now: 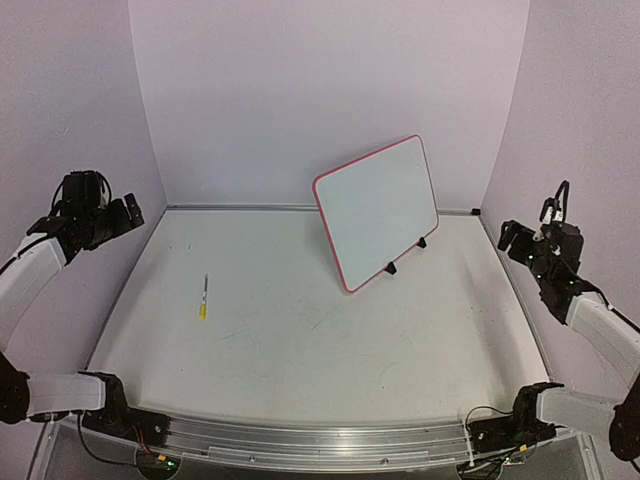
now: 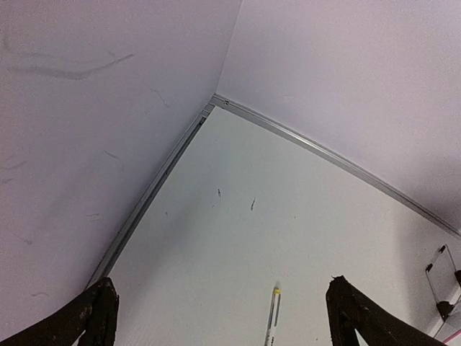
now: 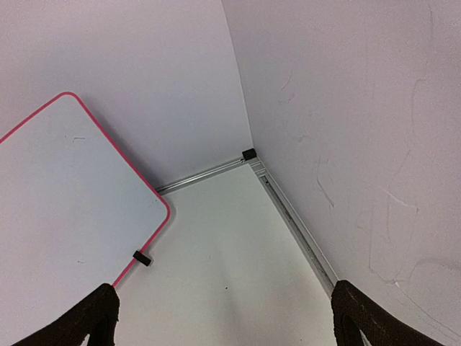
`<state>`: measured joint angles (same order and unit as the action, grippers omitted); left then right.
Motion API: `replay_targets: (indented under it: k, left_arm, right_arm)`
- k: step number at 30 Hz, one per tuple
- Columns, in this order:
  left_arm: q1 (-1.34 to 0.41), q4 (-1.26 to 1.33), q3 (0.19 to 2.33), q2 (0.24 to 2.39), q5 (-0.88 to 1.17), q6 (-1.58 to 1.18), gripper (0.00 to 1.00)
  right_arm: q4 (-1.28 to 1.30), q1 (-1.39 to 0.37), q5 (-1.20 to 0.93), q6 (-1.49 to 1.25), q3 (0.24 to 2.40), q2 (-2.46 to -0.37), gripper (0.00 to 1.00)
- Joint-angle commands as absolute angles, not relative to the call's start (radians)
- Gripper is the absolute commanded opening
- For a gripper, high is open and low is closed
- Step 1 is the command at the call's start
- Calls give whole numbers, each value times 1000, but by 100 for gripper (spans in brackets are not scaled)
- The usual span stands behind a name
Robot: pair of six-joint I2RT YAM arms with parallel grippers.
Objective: Write a sentence on the whiteboard
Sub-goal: Move the whiteboard stand to the center of the board.
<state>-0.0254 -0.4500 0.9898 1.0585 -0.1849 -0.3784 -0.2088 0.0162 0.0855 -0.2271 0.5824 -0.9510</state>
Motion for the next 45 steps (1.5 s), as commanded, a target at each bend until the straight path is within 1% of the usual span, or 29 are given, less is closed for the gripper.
replay_targets:
  k: [1, 4, 6, 8, 10, 12, 15, 21, 25, 28, 32, 36, 45]
  left_arm:
    - [-25, -569, 1208, 1120, -158, -302, 99]
    - [-25, -597, 1311, 1163, -120, -256, 99]
    - [-25, -573, 1336, 1174, -80, -214, 99]
    - [-25, -546, 1329, 1178, -28, -168, 99]
    - [-25, -518, 1297, 1176, 47, -127, 99]
    - [-25, -453, 1218, 1160, 111, -101, 99]
    - [-25, -387, 1130, 1144, 158, -71, 99]
    - [-25, -390, 1124, 1164, 181, -81, 100]
    - [-26, -388, 1110, 1155, 192, -85, 99]
    - [-26, -385, 1102, 1148, 190, -84, 99]
    - [-26, -386, 1103, 1147, 190, -84, 99]
    - [-26, -391, 1104, 1148, 194, -86, 99]
    - [-26, -384, 1099, 1140, 205, -96, 99]
  right_arm:
    - [-116, 13, -36, -212, 648, -991, 98]
    - [-92, 12, -188, -198, 691, -1079, 98]
    - [-92, 2, -298, -190, 708, -1135, 97]
    - [-85, -43, -373, -165, 728, -1193, 92]
    - [-66, -102, -407, -129, 753, -1258, 90]
    - [-59, -170, -440, -93, 776, -1329, 87]
    - [-54, -262, -444, -54, 815, -1429, 81]
    - [-51, -356, -399, -10, 926, -1627, 68]
    - [-75, -370, -336, -9, 995, -1753, 60]
    - [-85, -370, -304, -8, 1048, -1824, 59]
    - [-81, -371, -312, -7, 1122, -1905, 54]
    - [-59, -371, -302, 33, 1187, -1970, 52]
    - [-22, -370, -294, 80, 1246, -2048, 46]
